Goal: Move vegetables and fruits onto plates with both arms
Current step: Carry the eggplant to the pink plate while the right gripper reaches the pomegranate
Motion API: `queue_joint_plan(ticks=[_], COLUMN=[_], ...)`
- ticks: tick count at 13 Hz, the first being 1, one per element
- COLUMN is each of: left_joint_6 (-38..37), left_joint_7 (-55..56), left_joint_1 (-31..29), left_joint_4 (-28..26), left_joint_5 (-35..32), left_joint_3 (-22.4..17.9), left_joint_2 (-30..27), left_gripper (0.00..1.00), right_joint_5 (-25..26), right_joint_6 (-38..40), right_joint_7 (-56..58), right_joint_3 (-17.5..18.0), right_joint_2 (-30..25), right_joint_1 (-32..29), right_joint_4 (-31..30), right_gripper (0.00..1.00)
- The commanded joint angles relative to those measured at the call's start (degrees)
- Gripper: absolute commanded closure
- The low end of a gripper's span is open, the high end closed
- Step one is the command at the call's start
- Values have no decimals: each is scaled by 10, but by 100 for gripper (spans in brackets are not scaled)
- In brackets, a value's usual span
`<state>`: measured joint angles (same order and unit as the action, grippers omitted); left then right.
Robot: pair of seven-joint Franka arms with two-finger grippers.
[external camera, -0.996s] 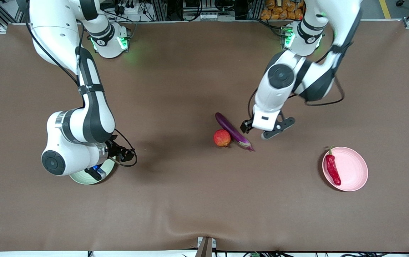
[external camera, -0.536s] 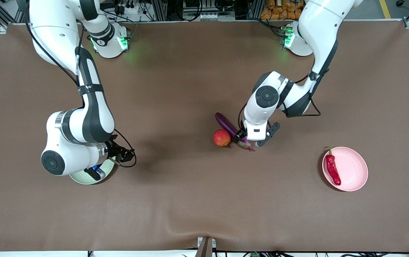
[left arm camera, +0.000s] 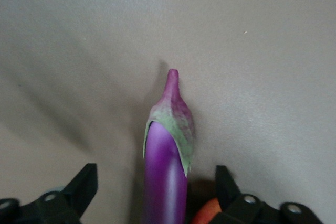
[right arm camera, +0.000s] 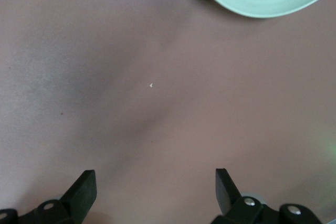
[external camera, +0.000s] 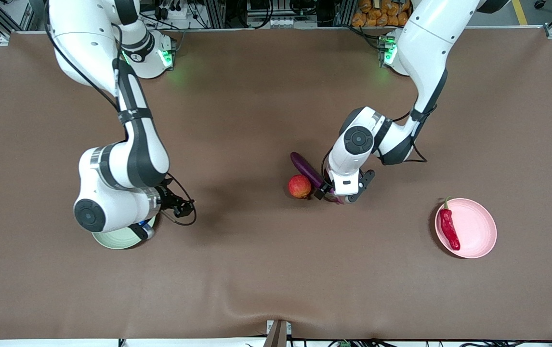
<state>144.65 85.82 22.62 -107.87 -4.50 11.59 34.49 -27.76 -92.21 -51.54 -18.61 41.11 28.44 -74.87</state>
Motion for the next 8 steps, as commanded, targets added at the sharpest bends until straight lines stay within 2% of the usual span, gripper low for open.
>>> queue_joint_plan(ticks=[1, 2, 3, 4, 6, 7, 8], left_joint_6=[9, 12, 13, 13, 11, 2, -41], left_joint_7=[8, 8, 4, 0, -22, -53, -93], left_joint_1=[11, 11, 11, 9, 8, 6, 1], left_joint_4=[13, 16, 19, 22, 22, 22, 23], left_joint_5=[10, 9, 10, 9, 0, -1, 0], left_joint_3=[-10, -10, -10, -10, -16, -28, -42], left_joint_2=[19, 23, 26, 26, 16, -10, -35], left_gripper=[42, 51, 81, 100, 100, 100, 100], right_joint_5=[-6, -7, -12, -25, -45, -50, -60], right_joint_6=[-6, -6, -6, -8, -16, -18, -25], right_joint_7=[-18, -19, -19, -19, -23, -42, -59], right_joint_3=[-3, -2, -3, -3, -3, -2, -2], right_joint_2=[-1, -1, -1, -1, -1, -1, -1], right_joint_1=[6, 8, 10, 9, 10, 11, 20], right_joint_4=[-3, -3, -3, -3, -3, -3, -3], right_gripper=[0, 0, 0, 0, 0, 0, 0])
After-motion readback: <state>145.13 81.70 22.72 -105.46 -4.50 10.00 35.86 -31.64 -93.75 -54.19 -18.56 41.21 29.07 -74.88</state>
